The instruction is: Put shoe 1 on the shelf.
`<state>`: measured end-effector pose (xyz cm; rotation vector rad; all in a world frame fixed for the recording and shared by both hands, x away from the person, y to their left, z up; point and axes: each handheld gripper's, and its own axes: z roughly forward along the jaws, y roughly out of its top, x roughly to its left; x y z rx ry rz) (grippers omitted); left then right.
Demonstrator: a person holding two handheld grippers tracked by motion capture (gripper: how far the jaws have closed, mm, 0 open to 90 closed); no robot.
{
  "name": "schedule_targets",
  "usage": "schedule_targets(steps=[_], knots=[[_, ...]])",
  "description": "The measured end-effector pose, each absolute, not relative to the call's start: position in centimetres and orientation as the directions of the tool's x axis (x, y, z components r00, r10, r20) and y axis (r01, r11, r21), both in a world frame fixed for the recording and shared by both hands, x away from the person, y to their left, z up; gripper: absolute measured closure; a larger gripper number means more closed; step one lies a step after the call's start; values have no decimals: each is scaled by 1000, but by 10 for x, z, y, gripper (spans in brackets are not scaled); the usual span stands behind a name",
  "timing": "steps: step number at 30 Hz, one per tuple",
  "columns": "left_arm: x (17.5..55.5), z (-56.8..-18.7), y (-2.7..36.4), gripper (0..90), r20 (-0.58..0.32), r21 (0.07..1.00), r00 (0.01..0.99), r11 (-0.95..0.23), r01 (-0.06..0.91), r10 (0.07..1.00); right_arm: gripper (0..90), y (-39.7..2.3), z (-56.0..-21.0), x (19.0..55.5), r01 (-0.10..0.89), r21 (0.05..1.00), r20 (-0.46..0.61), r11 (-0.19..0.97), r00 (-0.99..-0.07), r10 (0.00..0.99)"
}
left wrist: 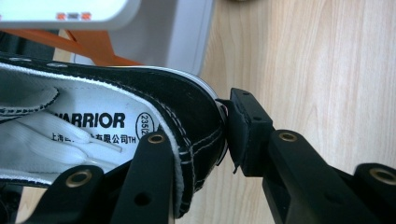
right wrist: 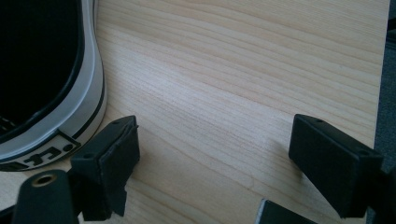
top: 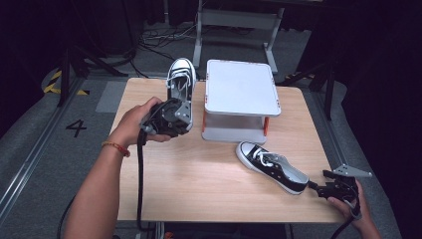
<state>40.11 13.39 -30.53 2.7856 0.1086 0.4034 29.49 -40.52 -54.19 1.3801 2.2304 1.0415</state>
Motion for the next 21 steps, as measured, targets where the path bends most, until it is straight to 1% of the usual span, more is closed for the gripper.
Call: schedule_targets(steps=[1, 7, 9, 17, 19, 21], knots=[[403, -303, 132, 719, 256, 321, 959, -947, 30, 117, 165, -405, -542, 295, 638, 722, 104, 268, -483, 869], [412, -292, 119, 718, 279, 301, 954, -953, 25, 113, 165, -405, -542, 295, 637, 722, 103, 268, -483, 870], [415, -288, 116, 718, 282, 309, 953, -951, 20, 112, 165, -405, -542, 295, 637, 723, 102, 269, -483, 869], [425, -275, 103, 716, 293, 295, 951, -956, 5, 95, 165, -406, -542, 293, 637, 722, 101, 270, -484, 869], [428, -270, 99, 716, 287, 323, 952, -946, 3, 101, 166, -406, -542, 293, 637, 722, 102, 270, -484, 869], [430, -269, 97, 716, 282, 331, 955, -944, -1, 97, 166, -406, -542, 293, 637, 722, 101, 270, -484, 869]])
